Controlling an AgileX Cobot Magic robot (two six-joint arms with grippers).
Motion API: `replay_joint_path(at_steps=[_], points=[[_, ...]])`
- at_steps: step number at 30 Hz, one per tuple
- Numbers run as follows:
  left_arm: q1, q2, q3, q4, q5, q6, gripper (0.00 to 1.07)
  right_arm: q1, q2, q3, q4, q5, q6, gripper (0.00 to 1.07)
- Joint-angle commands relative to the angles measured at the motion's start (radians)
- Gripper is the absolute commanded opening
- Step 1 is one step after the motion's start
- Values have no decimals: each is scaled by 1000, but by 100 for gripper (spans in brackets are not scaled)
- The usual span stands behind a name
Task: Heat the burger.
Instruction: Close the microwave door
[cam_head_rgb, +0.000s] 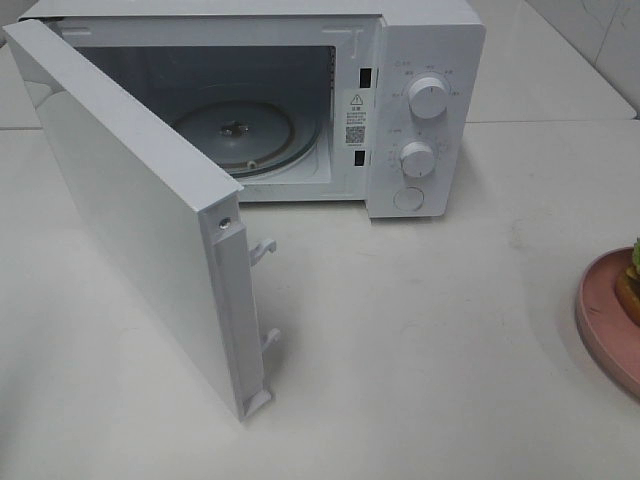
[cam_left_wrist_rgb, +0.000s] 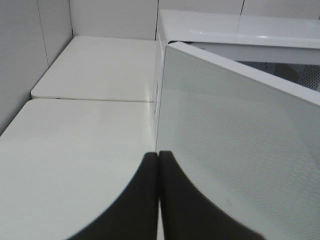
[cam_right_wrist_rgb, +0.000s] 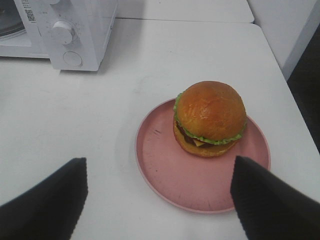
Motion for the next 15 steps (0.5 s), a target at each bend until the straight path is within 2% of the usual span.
replay_joint_path(at_steps=[1, 3, 7, 8, 9, 11, 12, 14, 15], points=[[-1, 84, 4, -12, -74, 8, 0, -6, -32, 1, -3, -7, -10, 76], [-1, 197, 4, -12, -147, 8, 0, -6, -32, 1, -3, -7, -10, 76], [-1, 310, 4, -12, -241, 8, 0, -6, -32, 1, -3, -7, -10, 76], [-1, 388, 8, -12, -324, 8, 0, -6, -32, 1, -3, -7, -10, 76], [-1, 388, 8, -12, -324, 8, 0, -6, -32, 1, -3, -7, -10, 76], [-3, 491, 34, -12, -487, 8, 0, -6, -32, 1, -3, -7, -10, 76], [-3, 491, 34, -12, -487, 8, 0, -6, -32, 1, -3, -7, -10, 76], [-32, 617, 76, 7, -703, 0, 0, -6, -32, 1, -3, -7, -10, 76], [-32, 617, 76, 7, -703, 0, 0, -6, -32, 1, -3, -7, -10, 76]])
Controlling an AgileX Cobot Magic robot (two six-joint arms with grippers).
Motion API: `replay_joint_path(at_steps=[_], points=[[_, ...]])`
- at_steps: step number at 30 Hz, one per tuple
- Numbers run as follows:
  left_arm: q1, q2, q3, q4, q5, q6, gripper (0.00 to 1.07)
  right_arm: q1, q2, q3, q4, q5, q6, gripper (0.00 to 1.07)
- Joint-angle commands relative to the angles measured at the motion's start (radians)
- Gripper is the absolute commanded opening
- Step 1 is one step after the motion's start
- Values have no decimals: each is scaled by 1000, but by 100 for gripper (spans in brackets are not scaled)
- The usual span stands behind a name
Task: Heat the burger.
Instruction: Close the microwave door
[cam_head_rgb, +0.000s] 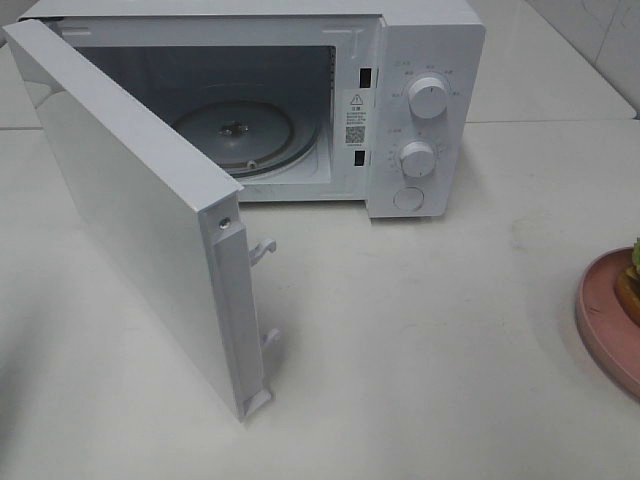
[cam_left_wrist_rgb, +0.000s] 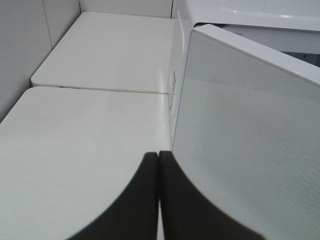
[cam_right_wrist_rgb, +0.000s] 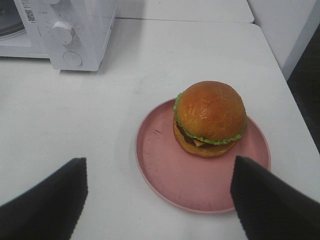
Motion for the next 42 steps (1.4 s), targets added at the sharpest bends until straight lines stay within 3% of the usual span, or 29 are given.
replay_joint_path(at_steps=[1, 2, 10, 16, 29, 36, 42], points=[[-35, 110, 31, 24, -218, -8, 0, -6, -32, 1, -3, -7, -10, 76], [-66, 184, 41, 57, -308, -9, 0, -6, -32, 1, -3, -7, -10, 76], [-155, 427, 41, 153, -532, -18, 0, -6, -32, 1, -3, -7, -10, 76], [-219, 600, 39, 198, -714, -94, 0, -6, -32, 1, -3, -7, -10, 76], [-381, 812, -40, 201, -793, -91, 0, -6, -32, 1, -3, -7, -10, 76], [-515, 910, -133, 31, -797, 0, 0, -6, -32, 1, -3, -7, -10, 76], [-575, 961, -200, -76, -796, 0, 0, -6, -32, 1, -3, -7, -10, 76]])
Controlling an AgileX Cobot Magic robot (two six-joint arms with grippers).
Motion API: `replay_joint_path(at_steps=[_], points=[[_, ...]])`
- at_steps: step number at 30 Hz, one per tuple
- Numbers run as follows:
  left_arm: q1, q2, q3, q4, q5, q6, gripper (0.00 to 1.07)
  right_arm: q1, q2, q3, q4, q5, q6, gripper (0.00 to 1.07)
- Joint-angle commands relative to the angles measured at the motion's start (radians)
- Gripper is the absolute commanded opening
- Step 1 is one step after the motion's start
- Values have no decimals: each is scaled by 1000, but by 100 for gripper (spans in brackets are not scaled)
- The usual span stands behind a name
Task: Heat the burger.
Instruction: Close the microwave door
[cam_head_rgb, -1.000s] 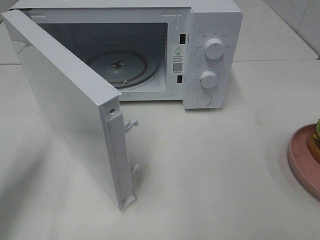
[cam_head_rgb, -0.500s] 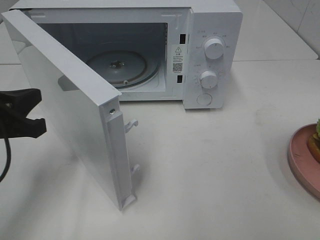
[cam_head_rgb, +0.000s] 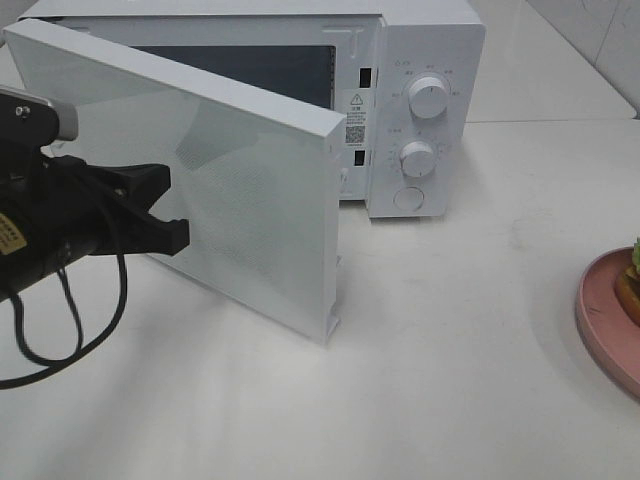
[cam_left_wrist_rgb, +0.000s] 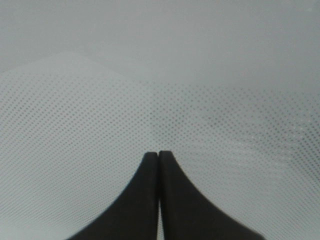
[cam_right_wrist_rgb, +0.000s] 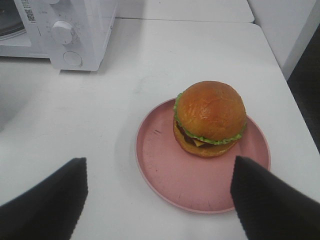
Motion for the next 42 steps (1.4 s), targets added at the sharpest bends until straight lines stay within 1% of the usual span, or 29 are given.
replay_joint_path(at_steps=[1, 2, 3, 5, 6, 7, 8, 9, 10, 11, 12, 13, 15, 16, 17, 18, 19, 20, 22, 23, 25, 26, 30, 34, 36, 38, 41, 42], points=[[-38, 33, -51, -82, -19, 6, 0, -6, -32, 1, -3, -7, -10, 76], [-55, 50, -74, -114, -16, 6, 0, -6, -32, 1, -3, -7, -10, 76], [-55, 50, -74, -114, -16, 6, 0, -6, -32, 1, -3, -7, -10, 76], [-82, 75, -113, -170, -9, 29, 0, -6, -32, 1, -3, -7, -10, 76], [-82, 75, -113, -170, -9, 29, 0, -6, -32, 1, -3, -7, -10, 76], [-102, 92, -140, -207, -4, 59, 0, -6, -32, 1, -3, -7, -10, 76], [-102, 92, -140, -207, -4, 59, 0, -6, -32, 1, -3, -7, -10, 76], [-112, 101, -155, -224, -4, 71, 0, -6, -32, 1, -3, -7, -10, 76], [-128, 120, -185, -261, -1, 97, 0, -6, -32, 1, -3, -7, -10, 76], [-128, 120, -185, -261, -1, 97, 0, -6, -32, 1, -3, -7, -10, 76], [-142, 135, -216, -297, 3, 118, 0, -6, -32, 1, -3, -7, -10, 76], [-148, 144, -232, -312, 9, 126, 0, -6, -32, 1, -3, -7, -10, 76], [-154, 150, -246, -324, 16, 136, 0, -6, -32, 1, -3, -7, -10, 76], [-160, 168, -279, -333, 25, 138, 0, -6, -32, 1, -3, -7, -11, 76], [-160, 168, -279, -333, 25, 138, 0, -6, -32, 1, -3, -7, -11, 76], [-165, 187, -306, -336, 26, 138, 0, -6, -32, 1, -3, -7, -11, 76], [-165, 187, -306, -336, 26, 138, 0, -6, -32, 1, -3, -7, -11, 76], [-165, 204, -330, -337, 26, 136, 0, -6, -32, 1, -3, -7, -11, 76], [-165, 211, -339, -338, 30, 136, 0, -6, -32, 1, -3, -7, -11, 76], [-165, 224, -366, -348, 40, 136, 0, -6, -32, 1, -3, -7, -11, 76], [-165, 231, -382, -358, 47, 138, 0, -6, -32, 1, -4, -7, -11, 76], [-165, 242, -406, -369, 50, 138, 0, -6, -32, 1, -4, -7, -11, 76], [-165, 261, -439, -372, 54, 138, 0, -6, -32, 1, -4, -7, -11, 76], [-165, 288, -485, -382, 75, 159, 0, -6, -32, 1, -4, -7, -11, 76], [-165, 295, -495, -382, 76, 159, 0, -6, -32, 1, -4, -7, -11, 76], [-165, 319, -536, -390, 79, 160, 0, -6, -32, 1, -4, -7, -11, 76], [-165, 325, -549, -395, 86, 160, 0, -6, -32, 1, -4, -7, -11, 76], [-165, 341, -578, -406, 100, 170, 0, -6, -32, 1, -4, -7, -11, 76]])
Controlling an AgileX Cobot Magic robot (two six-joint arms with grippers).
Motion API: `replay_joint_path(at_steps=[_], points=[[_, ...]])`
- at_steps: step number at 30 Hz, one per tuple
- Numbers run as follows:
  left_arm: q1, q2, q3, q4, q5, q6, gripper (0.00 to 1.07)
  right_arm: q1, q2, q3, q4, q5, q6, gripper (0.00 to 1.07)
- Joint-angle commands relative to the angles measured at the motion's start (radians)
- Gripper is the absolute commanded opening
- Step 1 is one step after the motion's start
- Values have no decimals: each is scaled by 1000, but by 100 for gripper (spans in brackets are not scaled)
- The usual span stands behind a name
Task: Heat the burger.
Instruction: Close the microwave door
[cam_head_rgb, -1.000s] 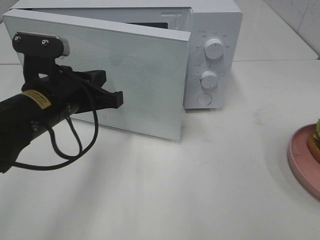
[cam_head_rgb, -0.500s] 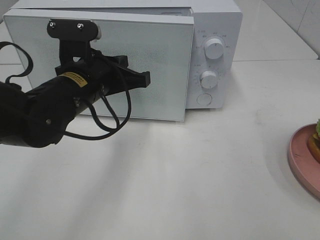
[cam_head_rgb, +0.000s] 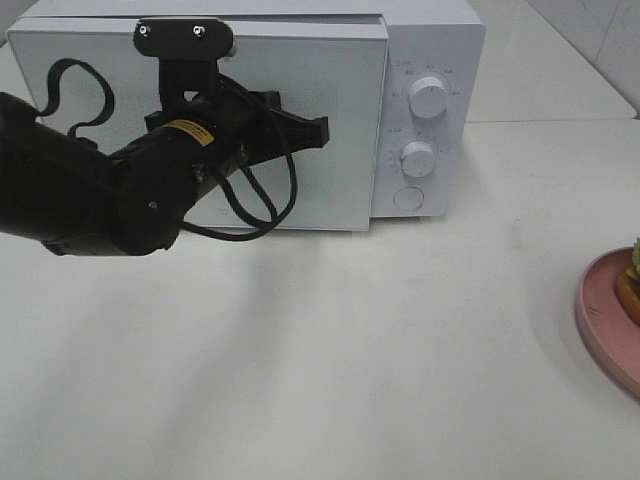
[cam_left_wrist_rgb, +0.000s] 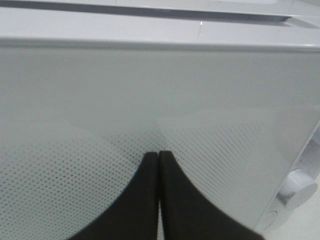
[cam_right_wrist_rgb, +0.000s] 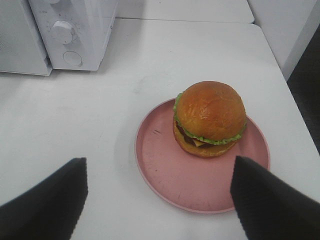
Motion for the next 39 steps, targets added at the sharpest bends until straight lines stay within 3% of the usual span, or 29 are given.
replay_joint_path(at_steps=[1, 6, 15, 33, 39], points=[[-6, 29, -63, -30, 19, 30, 0, -6, -32, 1, -4, -7, -8, 76], [6, 51, -119, -43, 59, 63, 0, -6, -32, 1, -4, -7, -8, 76], [38, 79, -183, -54, 93, 69, 0, -6, -32, 1, -4, -7, -8, 76], [78, 86, -200, -46, 99, 69, 0, -6, -32, 1, -4, -7, -8, 76], [63, 61, -189, -10, 222, 73, 0, -6, -32, 1, -4, -7, -8, 76]])
